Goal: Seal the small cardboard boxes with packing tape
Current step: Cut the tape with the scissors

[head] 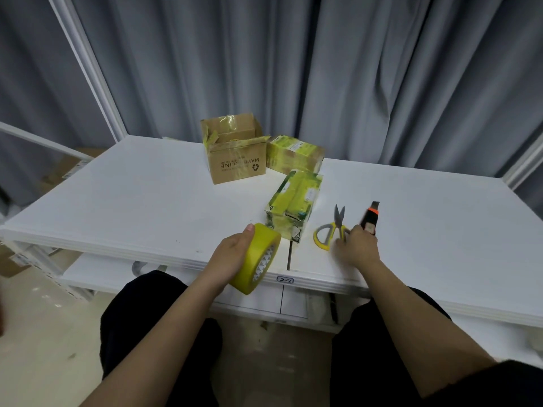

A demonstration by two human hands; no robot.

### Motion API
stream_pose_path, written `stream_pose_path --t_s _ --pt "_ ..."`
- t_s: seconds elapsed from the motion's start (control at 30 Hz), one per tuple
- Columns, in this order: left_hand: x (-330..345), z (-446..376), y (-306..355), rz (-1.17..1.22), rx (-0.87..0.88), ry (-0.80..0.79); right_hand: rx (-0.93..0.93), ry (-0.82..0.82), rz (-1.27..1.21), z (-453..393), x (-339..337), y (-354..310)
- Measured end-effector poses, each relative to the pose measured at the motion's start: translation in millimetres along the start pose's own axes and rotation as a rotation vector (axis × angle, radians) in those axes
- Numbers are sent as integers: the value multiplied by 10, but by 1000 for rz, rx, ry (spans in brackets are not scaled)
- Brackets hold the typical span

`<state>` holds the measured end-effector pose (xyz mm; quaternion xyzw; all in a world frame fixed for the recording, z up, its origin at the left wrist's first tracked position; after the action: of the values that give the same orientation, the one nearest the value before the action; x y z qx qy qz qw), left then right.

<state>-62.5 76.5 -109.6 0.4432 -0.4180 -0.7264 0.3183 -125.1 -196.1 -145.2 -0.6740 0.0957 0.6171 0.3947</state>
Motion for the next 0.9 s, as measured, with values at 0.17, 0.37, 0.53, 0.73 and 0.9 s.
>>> stream_pose_path --t_s 0.17,0.37,0.53,0.73,0.9 --pt "1 -12 -4 -37 14 2 -32 -50 222 -66 15 -133" --pt "31 -21 -13 -46 5 12 -13 -64 245 -94 69 -223" --pt "2 -65 -20 -79 3 12 1 -75 34 -183 -68 -155" --pt "22 -71 -28 -108 -11 53 -43 -71 -622 129 -313 -28" --pt "30 -50 15 -125 11 59 -171 -422 -716 501 -495 -142"
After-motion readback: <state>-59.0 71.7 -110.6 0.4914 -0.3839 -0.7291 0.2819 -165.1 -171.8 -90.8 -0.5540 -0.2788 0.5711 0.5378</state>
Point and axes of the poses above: each hand's wrist, its own z-axis away from the middle knuckle, its own x-axis out of the palm, y = z × x, the point moved 2 cm from there along -z, towards the middle knuckle, and after that the axes turned 3 degrees about -x, right-handed, at the moved point
